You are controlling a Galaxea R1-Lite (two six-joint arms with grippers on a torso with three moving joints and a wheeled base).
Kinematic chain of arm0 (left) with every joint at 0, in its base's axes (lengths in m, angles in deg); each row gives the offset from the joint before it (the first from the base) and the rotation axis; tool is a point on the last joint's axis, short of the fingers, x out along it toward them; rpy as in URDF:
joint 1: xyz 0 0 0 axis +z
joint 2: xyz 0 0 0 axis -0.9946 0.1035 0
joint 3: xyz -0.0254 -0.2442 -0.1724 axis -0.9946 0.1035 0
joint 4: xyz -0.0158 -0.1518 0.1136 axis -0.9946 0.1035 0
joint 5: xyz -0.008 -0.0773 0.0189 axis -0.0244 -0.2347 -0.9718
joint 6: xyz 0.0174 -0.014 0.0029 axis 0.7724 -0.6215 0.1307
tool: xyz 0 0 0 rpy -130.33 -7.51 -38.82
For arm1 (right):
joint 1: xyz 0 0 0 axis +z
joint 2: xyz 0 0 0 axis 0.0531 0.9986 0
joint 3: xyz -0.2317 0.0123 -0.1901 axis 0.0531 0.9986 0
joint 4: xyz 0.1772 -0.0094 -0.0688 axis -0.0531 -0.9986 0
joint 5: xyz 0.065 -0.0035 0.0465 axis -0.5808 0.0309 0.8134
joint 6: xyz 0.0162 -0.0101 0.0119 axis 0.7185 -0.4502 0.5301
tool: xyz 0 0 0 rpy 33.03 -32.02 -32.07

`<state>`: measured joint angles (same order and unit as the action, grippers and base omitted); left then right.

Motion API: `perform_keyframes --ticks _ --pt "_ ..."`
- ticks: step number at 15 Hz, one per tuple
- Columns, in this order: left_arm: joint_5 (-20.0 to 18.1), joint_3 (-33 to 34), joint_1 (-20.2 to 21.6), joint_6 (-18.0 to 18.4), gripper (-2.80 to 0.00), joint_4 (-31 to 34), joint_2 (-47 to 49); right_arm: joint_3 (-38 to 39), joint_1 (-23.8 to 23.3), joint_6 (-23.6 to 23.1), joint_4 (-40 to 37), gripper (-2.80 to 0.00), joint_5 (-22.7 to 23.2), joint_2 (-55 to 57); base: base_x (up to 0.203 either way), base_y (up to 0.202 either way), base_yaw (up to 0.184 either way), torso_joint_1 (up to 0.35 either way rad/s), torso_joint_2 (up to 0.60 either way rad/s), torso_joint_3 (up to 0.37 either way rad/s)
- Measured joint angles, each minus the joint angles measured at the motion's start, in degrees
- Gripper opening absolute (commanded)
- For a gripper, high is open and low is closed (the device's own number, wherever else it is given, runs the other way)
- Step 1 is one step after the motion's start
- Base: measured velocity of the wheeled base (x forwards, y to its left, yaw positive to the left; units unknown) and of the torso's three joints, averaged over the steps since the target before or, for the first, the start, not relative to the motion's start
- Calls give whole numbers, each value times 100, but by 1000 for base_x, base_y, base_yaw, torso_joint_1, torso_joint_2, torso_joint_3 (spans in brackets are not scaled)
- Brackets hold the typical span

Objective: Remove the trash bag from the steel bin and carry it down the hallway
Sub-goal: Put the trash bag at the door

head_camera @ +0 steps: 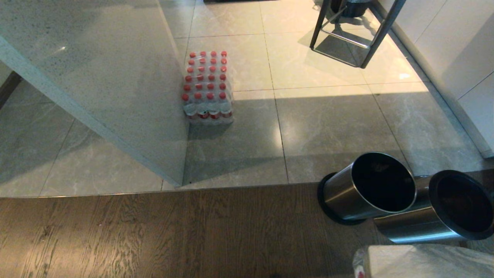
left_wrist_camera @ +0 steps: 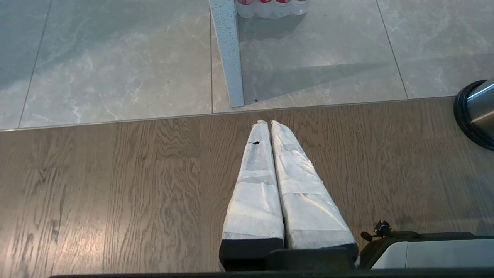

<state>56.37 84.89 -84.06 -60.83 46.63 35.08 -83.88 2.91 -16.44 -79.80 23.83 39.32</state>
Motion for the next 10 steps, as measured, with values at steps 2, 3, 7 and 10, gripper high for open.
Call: perform_keyframes --ticks 2,3,7,10 --pt "-1 0 0 0 -280 2 0 0 4 2 0 -280 2 0 0 0 0 0 0 0" --pt "-2 0 0 0 -280 2 -1 0 6 5 0 -280 4 0 0 0 0 0 0 0" --pt "0 0 0 -2 -280 2 0 0 11 2 0 -280 5 0 0 0 0 0 0 0" --pt "0 0 0 0 -280 2 0 0 2 -1 0 -280 4 0 0 0 0 0 0 0"
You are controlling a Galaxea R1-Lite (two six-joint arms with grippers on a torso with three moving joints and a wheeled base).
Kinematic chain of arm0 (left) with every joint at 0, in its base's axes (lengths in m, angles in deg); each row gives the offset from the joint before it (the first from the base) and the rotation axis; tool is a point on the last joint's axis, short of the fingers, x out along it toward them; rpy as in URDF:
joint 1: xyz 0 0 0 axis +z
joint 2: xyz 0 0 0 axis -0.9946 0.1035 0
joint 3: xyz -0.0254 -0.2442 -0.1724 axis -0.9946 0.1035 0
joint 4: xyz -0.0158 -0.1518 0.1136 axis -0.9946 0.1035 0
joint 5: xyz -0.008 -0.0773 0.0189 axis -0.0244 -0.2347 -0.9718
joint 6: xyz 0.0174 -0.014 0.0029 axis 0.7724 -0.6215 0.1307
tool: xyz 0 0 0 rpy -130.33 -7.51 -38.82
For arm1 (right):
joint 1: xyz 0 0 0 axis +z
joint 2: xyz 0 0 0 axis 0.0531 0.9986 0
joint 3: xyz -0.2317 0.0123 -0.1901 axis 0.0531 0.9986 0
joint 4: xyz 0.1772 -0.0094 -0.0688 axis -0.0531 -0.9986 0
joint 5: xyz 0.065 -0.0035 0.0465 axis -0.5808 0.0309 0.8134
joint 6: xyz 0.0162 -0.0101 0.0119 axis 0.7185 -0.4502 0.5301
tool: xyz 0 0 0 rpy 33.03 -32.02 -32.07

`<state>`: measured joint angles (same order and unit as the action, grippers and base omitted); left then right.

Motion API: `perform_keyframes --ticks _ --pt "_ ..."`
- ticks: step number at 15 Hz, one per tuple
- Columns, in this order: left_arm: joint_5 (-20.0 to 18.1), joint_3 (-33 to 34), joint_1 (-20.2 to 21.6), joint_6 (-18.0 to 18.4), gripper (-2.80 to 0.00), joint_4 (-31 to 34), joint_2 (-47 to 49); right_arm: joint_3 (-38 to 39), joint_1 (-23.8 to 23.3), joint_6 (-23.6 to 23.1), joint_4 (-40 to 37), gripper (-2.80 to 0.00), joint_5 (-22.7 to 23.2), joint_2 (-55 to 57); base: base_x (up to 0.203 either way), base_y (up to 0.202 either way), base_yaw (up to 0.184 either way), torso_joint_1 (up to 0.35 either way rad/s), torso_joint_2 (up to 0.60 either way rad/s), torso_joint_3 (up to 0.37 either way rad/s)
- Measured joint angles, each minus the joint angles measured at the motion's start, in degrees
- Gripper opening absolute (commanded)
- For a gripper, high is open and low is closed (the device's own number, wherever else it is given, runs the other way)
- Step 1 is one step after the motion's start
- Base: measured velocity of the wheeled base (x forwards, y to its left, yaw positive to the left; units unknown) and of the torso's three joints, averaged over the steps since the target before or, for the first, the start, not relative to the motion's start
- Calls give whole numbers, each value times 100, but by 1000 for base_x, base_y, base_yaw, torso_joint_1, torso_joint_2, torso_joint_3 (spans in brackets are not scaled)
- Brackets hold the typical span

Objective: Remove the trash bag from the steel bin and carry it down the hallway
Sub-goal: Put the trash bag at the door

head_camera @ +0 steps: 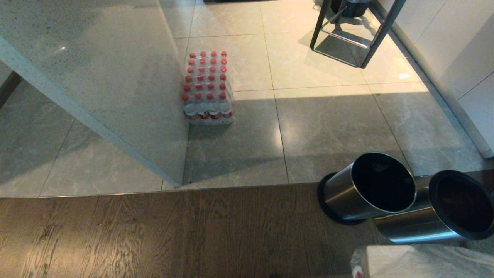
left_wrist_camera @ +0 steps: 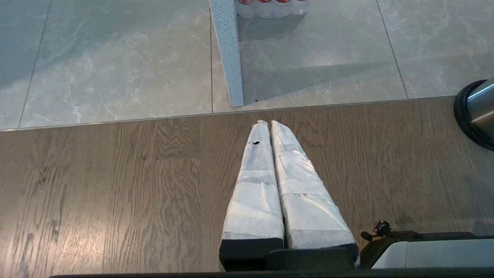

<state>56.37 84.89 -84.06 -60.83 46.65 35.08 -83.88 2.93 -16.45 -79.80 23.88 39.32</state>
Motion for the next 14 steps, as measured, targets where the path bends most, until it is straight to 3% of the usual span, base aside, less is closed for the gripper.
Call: perform_keyframes --ticks 14 --pt "0 0 0 -2 -280 0 0 0 9 2 0 -280 -2 0 0 0 0 0 0 0"
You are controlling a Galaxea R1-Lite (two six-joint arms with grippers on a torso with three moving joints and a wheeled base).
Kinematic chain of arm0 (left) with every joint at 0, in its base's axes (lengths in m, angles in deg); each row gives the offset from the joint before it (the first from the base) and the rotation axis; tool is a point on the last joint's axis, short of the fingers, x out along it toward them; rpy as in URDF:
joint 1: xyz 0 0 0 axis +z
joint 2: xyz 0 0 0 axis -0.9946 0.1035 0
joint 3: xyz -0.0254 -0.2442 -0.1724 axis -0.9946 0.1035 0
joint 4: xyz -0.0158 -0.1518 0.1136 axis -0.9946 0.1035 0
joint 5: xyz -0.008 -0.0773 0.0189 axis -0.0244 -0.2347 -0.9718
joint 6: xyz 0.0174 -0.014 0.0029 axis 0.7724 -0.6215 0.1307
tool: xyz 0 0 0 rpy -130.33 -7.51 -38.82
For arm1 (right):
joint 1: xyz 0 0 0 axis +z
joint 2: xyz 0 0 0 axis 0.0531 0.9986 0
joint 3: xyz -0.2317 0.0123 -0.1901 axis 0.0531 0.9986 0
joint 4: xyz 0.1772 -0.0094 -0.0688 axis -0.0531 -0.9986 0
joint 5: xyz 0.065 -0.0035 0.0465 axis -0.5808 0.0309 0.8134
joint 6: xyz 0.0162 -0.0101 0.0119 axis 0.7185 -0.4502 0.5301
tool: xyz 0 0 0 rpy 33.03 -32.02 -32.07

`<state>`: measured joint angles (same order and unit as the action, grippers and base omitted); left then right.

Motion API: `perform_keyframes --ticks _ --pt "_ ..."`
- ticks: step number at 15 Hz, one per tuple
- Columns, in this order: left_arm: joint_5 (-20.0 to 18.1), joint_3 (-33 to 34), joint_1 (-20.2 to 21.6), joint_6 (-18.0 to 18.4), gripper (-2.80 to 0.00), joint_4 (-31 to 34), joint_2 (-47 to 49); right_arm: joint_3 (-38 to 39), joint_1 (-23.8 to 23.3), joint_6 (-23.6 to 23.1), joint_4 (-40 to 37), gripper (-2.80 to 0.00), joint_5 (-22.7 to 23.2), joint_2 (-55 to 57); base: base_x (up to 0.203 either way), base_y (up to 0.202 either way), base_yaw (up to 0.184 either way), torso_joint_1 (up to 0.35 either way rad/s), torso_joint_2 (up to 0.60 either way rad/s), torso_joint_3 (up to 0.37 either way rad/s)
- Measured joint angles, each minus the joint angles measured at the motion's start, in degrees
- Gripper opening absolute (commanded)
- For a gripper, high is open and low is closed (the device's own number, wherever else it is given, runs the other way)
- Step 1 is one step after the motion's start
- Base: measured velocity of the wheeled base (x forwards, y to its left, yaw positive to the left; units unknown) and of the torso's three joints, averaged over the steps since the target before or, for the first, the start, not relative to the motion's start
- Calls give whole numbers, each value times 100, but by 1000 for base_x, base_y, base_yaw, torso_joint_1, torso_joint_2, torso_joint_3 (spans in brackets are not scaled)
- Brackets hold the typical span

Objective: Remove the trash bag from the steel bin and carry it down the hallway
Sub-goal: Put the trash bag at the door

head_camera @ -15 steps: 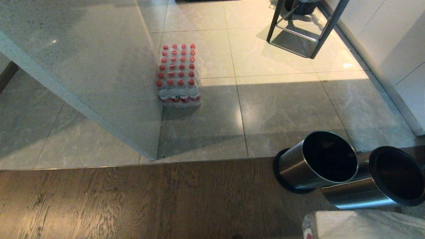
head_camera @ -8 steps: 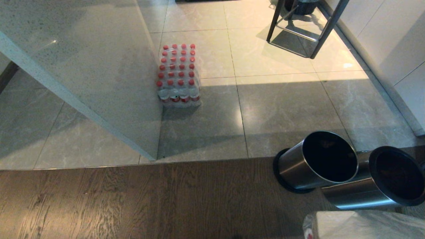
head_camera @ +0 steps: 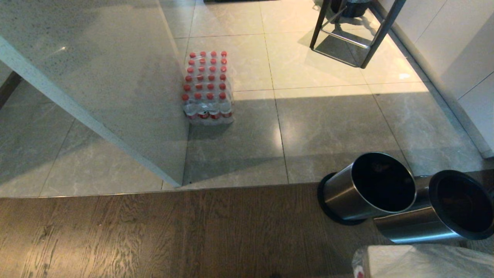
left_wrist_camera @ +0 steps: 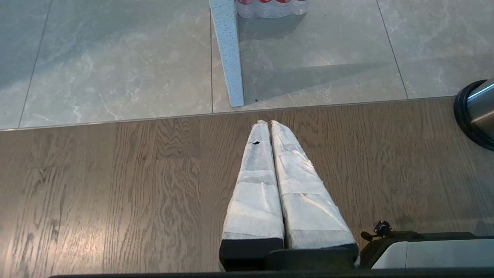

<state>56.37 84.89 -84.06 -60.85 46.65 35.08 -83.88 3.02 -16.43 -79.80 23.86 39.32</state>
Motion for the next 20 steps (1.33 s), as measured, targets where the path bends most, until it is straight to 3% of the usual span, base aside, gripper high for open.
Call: perform_keyframes --ticks 20 --pt "-2 0 0 2 -280 0 0 0 -5 0 0 -280 -2 0 0 0 0 0 0 0"
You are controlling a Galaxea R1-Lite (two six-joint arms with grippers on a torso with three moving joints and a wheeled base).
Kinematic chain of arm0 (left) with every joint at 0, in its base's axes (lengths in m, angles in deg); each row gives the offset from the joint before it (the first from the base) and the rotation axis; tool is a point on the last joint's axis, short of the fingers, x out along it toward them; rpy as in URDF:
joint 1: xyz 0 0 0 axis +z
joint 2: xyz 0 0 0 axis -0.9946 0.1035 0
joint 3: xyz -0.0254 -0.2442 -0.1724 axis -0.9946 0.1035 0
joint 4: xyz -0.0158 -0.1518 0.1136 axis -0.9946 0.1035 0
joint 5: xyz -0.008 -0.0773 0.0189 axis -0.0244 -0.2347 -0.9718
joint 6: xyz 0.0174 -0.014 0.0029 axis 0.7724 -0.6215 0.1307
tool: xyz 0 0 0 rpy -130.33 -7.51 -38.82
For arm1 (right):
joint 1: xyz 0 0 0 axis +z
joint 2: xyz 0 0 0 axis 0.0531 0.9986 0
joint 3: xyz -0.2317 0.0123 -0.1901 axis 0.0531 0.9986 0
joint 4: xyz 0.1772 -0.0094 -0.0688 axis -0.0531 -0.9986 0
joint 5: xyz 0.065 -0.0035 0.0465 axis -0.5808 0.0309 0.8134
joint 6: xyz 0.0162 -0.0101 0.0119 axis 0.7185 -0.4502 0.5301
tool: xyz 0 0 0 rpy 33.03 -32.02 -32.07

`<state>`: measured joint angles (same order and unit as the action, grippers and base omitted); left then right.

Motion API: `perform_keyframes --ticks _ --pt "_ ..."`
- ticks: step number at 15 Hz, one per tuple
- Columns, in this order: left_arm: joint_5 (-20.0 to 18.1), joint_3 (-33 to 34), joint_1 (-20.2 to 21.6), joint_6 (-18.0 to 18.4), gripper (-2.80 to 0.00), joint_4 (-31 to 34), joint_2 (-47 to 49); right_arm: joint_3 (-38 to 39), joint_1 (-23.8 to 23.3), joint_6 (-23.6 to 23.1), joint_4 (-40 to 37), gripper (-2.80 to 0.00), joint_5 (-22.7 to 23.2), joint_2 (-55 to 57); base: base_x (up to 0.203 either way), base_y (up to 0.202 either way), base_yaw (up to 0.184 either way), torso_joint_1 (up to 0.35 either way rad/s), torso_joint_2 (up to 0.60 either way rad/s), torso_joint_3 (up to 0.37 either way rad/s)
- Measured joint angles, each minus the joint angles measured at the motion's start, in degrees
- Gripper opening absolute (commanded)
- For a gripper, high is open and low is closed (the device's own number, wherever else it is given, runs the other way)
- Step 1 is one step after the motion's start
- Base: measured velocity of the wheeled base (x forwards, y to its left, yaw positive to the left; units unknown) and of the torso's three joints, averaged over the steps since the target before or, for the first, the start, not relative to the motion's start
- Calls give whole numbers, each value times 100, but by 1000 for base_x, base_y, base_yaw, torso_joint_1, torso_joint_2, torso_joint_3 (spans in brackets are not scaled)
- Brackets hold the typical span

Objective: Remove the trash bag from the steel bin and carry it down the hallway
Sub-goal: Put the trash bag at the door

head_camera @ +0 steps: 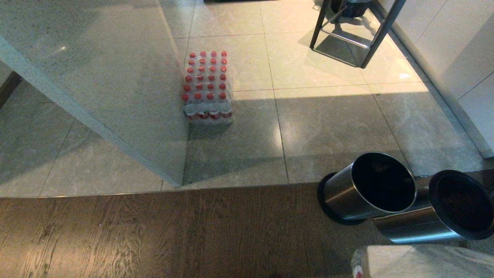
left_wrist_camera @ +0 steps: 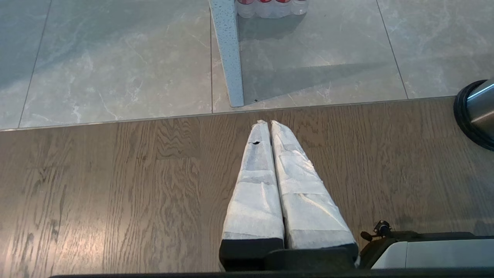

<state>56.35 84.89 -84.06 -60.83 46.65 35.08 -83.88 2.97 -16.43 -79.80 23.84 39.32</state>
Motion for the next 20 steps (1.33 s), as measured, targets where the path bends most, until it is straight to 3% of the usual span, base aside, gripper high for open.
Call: perform_keyframes --ticks 20 --pt "2 0 0 -2 -280 0 0 0 5 6 -2 -280 2 0 0 0 0 0 0 0"
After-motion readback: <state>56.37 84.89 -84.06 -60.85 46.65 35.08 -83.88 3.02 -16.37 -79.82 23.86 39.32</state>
